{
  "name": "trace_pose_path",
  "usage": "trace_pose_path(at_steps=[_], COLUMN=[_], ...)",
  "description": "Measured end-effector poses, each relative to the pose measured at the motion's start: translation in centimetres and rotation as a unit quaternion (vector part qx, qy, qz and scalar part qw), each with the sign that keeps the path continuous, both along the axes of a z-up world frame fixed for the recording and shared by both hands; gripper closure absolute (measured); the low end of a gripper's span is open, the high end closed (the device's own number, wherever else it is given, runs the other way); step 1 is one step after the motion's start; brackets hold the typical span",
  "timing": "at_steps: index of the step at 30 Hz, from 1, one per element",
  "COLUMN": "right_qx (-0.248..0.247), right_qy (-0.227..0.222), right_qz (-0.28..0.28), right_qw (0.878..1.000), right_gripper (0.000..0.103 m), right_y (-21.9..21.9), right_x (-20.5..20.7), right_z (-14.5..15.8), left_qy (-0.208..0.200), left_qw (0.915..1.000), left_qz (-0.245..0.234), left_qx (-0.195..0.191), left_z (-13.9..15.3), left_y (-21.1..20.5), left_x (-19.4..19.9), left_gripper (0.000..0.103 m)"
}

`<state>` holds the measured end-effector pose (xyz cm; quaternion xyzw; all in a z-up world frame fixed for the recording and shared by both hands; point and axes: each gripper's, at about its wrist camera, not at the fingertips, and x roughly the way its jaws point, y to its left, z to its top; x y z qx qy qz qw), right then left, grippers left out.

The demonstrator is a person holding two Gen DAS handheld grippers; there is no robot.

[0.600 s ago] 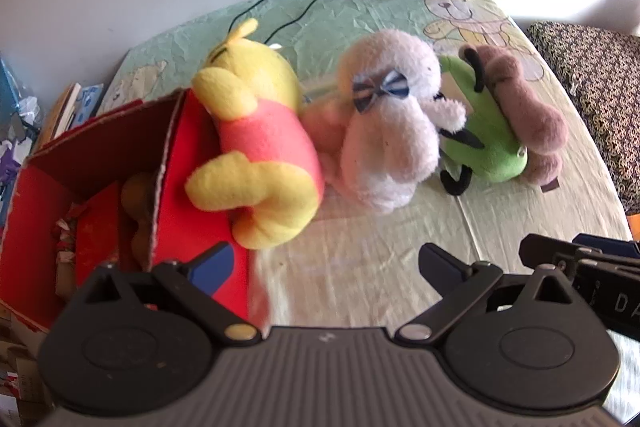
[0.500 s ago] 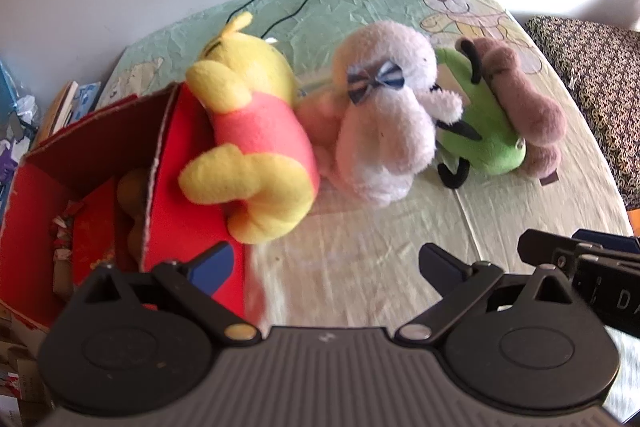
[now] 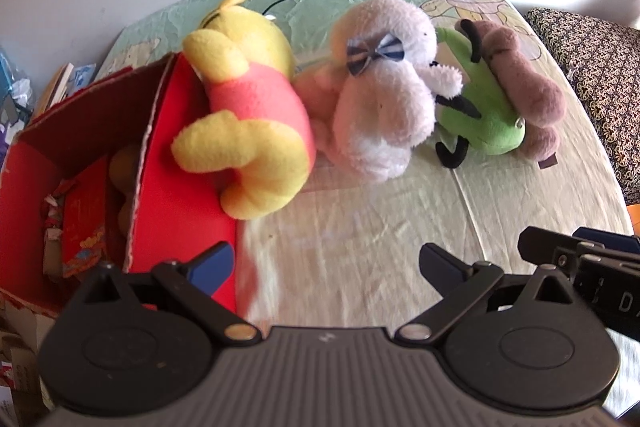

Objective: Organize objects
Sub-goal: 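Move the right tool toward the pink teddy bear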

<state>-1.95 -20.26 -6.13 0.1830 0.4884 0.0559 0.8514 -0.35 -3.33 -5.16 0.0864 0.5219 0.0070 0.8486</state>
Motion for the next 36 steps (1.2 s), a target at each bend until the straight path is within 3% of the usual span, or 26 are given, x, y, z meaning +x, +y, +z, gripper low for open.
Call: trace_pose_path(at_steps=[11, 19, 30, 36], right_qx=[-0.001, -0.001, -0.01, 0.047], right_qy=[0.007, -0.036, -0.096, -0.096], right_qz=[-0.002, -0.008, -0.036, -0.064], right_qw=[1.0, 0.999, 0.995, 0.992], right_gripper=[0.048, 0.048, 0.048, 0.051], right_y=[-0.2, -1.6, -4.6, -6.7], right_x=[0.2, 1.0, 4.6, 6.6], right_z=[-0.6, 0.9, 1.8, 0.2], left_qy=[0.002, -0.041, -0.068, -0.082], left_qw=[1.0, 0.9987, 0.9881, 0.9824], left_qz=[0.0, -0.031, -0.104, -0.127], left_qx=[-0.002, -0.004, -0.091, -0.109], left_z=[-0.3, 1.9, 3.4, 3.1], left_y=[-0.1, -1.3, -4.3, -5.5], left_x=[0.3, 1.5, 2.7, 3.4], left_gripper=[0.004, 0.004, 0.005, 0.007])
